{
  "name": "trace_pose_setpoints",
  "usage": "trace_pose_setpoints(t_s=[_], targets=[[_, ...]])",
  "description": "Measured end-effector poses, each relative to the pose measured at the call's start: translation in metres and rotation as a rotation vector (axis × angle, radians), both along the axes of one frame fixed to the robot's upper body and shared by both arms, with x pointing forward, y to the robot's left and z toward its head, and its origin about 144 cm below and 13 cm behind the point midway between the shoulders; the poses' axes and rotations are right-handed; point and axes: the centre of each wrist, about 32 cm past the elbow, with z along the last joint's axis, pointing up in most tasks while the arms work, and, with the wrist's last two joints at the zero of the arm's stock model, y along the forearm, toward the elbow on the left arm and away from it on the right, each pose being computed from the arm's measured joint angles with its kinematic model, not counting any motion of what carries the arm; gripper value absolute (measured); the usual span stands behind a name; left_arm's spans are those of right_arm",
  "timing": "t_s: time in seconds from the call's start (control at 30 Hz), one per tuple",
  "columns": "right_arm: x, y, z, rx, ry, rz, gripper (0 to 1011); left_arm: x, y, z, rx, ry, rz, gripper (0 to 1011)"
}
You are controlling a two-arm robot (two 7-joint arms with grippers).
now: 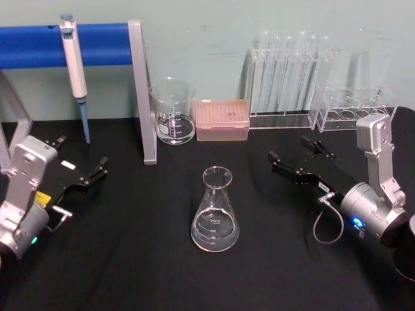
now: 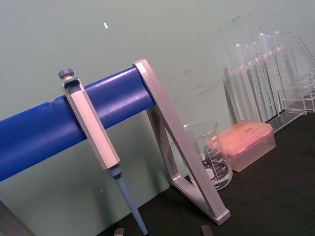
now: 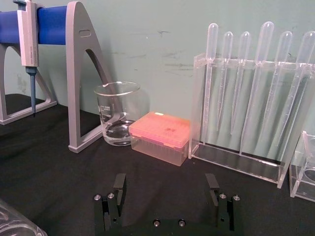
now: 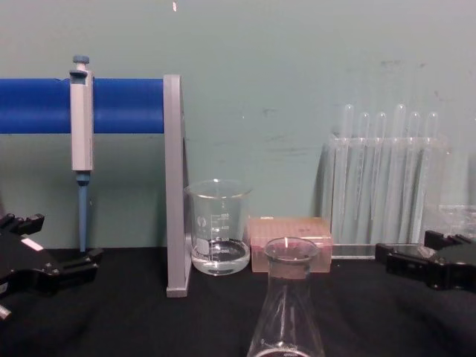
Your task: Grasp the erlenmeyer flask with one hand, shake it three times, then place it back.
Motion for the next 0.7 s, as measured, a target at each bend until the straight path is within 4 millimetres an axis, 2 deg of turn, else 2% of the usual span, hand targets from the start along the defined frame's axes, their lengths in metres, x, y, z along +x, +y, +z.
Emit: trace_pose_setpoints(t_s=[0.7], targets=[[0.0, 0.0, 0.0, 0.0, 0.0, 0.0, 1003, 0.0, 0.0, 0.0, 0.0, 0.0, 0.0, 1001]])
